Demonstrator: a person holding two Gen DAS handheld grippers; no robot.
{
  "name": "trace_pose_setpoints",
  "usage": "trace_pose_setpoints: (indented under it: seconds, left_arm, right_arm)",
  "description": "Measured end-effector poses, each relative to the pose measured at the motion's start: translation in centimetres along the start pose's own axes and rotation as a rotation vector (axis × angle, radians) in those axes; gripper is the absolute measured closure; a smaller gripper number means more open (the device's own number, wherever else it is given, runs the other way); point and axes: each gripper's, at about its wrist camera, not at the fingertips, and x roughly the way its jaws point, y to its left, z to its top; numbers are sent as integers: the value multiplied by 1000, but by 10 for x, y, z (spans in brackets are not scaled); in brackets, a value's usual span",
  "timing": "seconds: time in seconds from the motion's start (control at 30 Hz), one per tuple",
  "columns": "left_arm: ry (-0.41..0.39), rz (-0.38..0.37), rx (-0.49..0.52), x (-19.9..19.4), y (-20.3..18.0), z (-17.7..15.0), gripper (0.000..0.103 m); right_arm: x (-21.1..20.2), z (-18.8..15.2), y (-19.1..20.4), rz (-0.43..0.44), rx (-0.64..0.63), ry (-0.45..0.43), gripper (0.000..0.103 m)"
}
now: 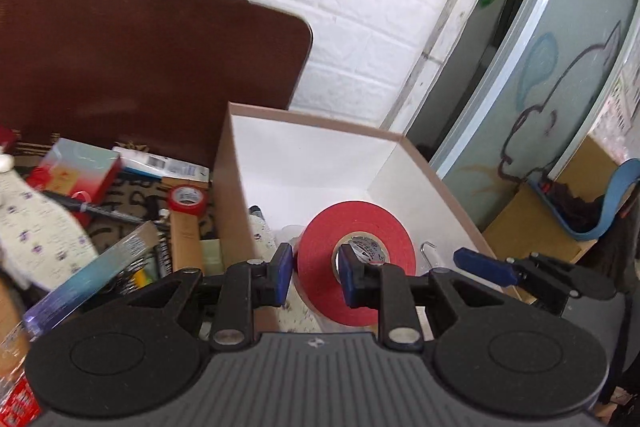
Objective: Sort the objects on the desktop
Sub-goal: 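Open both tools to drop the tape roll and hook packet into the box, then withdraw both tools up from the white box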
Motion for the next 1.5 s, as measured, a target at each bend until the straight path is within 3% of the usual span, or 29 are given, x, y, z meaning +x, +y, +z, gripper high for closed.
trace_pose_setpoints:
  seconds: [0.13,0.3,0.63,0.7,0.73,0.77,0.83,0.9,1.0,1.3,1.5]
  left_arm:
    - [46,6,-29,33,-4,16,77]
    - [73,39,8,68,-13,32,77]
    - [104,74,-5,127,-3,51,77]
    - [43,41,-39,124,1,53,62]
    - [14,22,-52,120,2,55,39]
    - [-13,-8,-56,114,3,56,24]
    - [-52,-25,-55,104,3,57,12]
    - [-74,-30,-45,95,2,57,10]
    - [-82,-14,-34,85,0,54,7]
    - [-117,14,27,55,-11,34,3]
    - [-124,35,74,24,-22,13,3]
  right_arm:
    - [32,9,-18,-23,-39,70,61]
    - [72,16,-35,-34,-76,165,61]
    - [141,33,-48,-49,-116,325,60]
    - [148,36,-50,-34,-118,345,51]
    - [147,36,-50,-30,-125,336,48]
    - [144,37,-50,-43,-127,320,42]
    - [137,38,-52,-52,-122,286,33]
    - [128,38,-53,-67,-103,258,19]
    - [113,39,-52,-94,-82,215,13]
    - [65,45,-42,-96,-47,143,13]
    - [22,31,-29,-79,-9,97,13]
